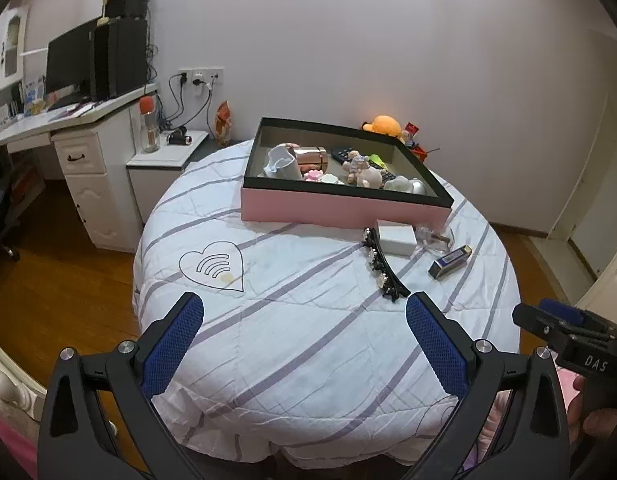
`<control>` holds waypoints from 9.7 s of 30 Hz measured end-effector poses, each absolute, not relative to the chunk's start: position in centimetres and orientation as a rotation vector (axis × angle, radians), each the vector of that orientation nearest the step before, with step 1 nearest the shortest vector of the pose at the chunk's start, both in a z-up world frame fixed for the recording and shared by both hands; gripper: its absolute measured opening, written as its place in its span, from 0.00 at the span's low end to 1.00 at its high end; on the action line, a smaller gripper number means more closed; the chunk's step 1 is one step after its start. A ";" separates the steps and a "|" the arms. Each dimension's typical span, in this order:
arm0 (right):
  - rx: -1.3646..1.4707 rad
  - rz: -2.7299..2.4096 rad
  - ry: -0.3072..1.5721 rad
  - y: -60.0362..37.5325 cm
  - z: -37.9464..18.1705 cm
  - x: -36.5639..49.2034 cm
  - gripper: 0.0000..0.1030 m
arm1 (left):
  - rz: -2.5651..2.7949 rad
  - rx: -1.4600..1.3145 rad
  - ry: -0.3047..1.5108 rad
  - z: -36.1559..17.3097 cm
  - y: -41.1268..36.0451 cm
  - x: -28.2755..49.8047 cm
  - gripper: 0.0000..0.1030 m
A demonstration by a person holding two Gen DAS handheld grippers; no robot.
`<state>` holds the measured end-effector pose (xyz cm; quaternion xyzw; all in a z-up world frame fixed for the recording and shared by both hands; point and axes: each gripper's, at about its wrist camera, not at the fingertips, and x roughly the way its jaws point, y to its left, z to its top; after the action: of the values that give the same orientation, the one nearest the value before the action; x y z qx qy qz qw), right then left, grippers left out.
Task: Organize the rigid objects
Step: 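Withdraw both tools from the box back toward the table, then grasp the black hair clip with the left gripper while the right grasps the blue-gold box, then lower the hair clip and blue-gold box into the pink box and release both, then withdraw both tools from the box toward the charger and bottle, then grasp the white charger with the left gripper while the right grasps the glass bottle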
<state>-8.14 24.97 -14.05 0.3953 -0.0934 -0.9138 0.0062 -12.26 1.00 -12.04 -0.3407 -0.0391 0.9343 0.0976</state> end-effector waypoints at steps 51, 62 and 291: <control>1.368 -2.792 -0.309 28.7 -18.6 -18.3 0.80 | 2.578 -1.278 0.105 -20.3 11.6 -25.1 0.89; 1.346 -2.754 -0.252 27.4 -18.8 -19.4 0.80 | 2.572 -1.215 0.013 -20.0 7.5 -24.4 0.19; 1.453 -2.872 -0.118 24.2 -20.3 -26.5 0.76 | 2.621 -1.214 -0.055 -18.8 3.8 -26.7 0.65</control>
<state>-26.54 24.19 -20.26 0.4509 -0.0366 -0.8910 -0.0398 -26.74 3.81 -18.80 -0.4167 -0.0189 0.9001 0.1259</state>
